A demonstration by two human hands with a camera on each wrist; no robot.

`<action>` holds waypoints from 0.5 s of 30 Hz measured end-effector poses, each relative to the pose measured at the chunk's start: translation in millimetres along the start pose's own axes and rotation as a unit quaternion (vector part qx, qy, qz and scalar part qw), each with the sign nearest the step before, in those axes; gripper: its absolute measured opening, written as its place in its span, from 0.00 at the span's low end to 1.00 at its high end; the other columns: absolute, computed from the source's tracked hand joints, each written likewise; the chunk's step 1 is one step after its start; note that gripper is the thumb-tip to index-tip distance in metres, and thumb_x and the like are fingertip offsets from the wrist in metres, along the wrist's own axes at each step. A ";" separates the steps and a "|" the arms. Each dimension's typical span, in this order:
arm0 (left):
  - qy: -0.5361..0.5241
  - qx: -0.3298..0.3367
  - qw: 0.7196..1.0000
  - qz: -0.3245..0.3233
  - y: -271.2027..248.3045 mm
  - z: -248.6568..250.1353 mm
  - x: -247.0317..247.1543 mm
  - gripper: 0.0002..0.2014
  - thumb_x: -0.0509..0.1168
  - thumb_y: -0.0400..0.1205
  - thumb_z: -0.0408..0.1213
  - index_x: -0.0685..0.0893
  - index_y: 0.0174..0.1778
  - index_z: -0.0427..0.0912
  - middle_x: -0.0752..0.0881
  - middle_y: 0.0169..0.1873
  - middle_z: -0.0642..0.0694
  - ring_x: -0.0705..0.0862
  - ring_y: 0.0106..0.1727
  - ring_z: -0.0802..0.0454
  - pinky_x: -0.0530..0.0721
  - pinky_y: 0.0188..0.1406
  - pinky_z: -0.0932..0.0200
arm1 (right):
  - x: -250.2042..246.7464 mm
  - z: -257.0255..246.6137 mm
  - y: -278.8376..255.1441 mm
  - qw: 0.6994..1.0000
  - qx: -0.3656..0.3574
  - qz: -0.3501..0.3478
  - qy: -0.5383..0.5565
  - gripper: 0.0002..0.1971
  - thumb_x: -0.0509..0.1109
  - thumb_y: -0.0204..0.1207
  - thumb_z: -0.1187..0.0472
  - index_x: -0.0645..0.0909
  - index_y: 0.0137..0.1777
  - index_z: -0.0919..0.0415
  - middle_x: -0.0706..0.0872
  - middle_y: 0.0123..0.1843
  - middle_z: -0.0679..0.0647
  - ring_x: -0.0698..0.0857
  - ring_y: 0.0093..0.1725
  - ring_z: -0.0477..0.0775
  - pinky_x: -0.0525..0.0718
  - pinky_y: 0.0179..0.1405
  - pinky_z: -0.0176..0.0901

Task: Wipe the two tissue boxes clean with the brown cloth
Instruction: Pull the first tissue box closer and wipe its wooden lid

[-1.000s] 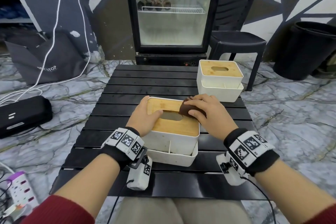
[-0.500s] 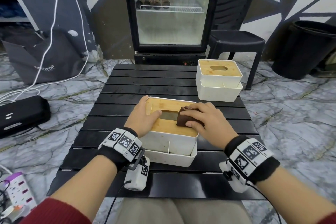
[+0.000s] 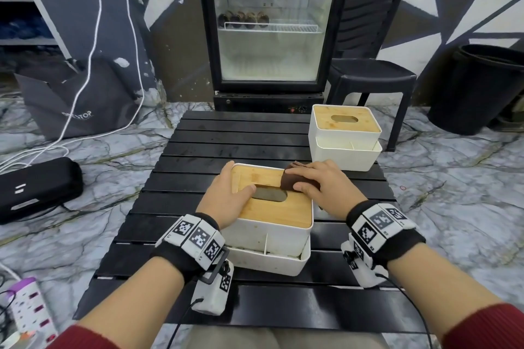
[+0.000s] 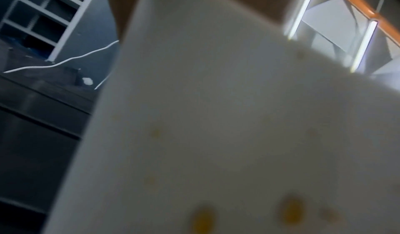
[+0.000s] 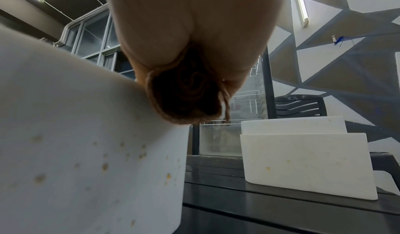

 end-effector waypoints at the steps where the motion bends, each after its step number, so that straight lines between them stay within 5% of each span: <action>1: 0.015 -0.004 1.000 0.005 -1.1 1.0 -0.8 0.37 0.63 0.81 0.51 0.52 0.83 0.47 0.66 0.78 0.44 0.69 0.76 0.46 0.68 0.74 0.50 | -1.1 -1.0 0.0 1.000 0.004 -0.002 -0.005 0.17 0.61 0.80 0.52 0.73 0.69 0.40 0.81 0.62 0.52 0.69 0.61 0.53 0.67 0.63 0.45; 10: 0.100 -0.028 0.994 0.045 -40.0 15.7 9.6 0.45 0.62 0.78 0.57 0.44 0.83 0.45 0.50 0.82 0.39 0.53 0.80 0.37 0.58 0.76 0.43 | -1.2 -8.7 -22.3 0.989 0.118 0.071 -0.063 0.17 0.58 0.80 0.47 0.73 0.68 0.43 0.80 0.57 0.56 0.71 0.60 0.58 0.78 0.57 0.52; 15: 0.015 -0.037 0.999 0.028 -36.2 20.7 20.6 0.51 0.65 0.78 0.57 0.35 0.82 0.44 0.33 0.81 0.34 0.40 0.83 0.39 0.47 0.80 0.46 | 0.5 -26.9 -42.7 0.995 0.090 0.038 -0.021 0.17 0.60 0.79 0.48 0.74 0.67 0.42 0.76 0.50 0.54 0.73 0.56 0.57 0.77 0.55 0.48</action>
Point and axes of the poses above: each hand's wrist, its own y-axis towards the middle knuckle, its own x-axis out of the palm, z = x × y, the point moved 6 cm from there along y, towards the middle knuckle
